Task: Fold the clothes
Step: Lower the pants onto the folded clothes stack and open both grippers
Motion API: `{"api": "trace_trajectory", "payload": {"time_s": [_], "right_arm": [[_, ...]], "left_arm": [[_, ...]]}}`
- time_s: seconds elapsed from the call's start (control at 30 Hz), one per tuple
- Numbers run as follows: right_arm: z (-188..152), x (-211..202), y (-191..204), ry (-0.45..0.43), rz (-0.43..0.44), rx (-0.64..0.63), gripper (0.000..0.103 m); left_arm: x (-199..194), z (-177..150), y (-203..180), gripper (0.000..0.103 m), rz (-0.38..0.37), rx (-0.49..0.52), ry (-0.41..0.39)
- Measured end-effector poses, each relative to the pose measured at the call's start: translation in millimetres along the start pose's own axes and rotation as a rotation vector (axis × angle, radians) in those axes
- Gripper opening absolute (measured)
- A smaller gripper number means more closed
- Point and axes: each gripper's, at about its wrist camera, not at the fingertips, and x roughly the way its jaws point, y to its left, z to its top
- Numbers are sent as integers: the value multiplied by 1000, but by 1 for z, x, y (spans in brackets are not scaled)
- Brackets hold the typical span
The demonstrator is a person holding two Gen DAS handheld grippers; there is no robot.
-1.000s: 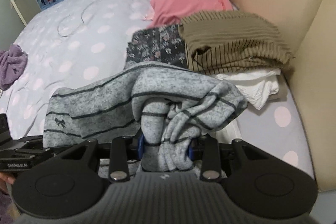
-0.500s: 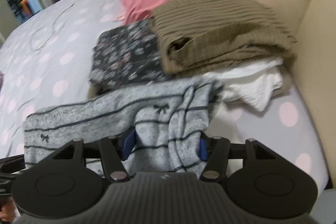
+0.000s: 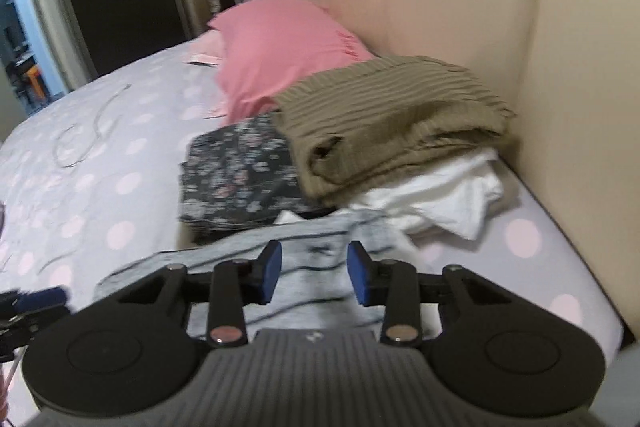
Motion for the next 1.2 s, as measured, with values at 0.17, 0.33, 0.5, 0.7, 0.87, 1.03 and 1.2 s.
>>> {"api": "trace_trajectory", "payload": {"time_s": [0.17, 0.33, 0.5, 0.7, 0.87, 1.03, 1.2], "right_arm": [[-7, 48, 8, 62, -6, 0, 33], [-21, 93, -9, 116, -14, 77, 37], [-24, 107, -9, 108, -53, 95, 39], [-18, 54, -12, 48, -117, 49, 39], [-41, -9, -16, 24, -74, -24, 37], [-81, -41, -22, 49, -98, -70, 37], [-118, -29, -49, 105, -139, -20, 37]], "left_arm": [[49, -6, -10, 38, 25, 31, 102], [82, -17, 3, 35, 73, 7, 198], [84, -18, 12, 35, 71, 4, 218], [48, -17, -11, 35, 36, 74, 170], [9, -46, -50, 35, -7, 187, 150], [2, -83, -80, 33, -31, 272, 214], [22, -99, -81, 26, 20, 305, 288]]}}
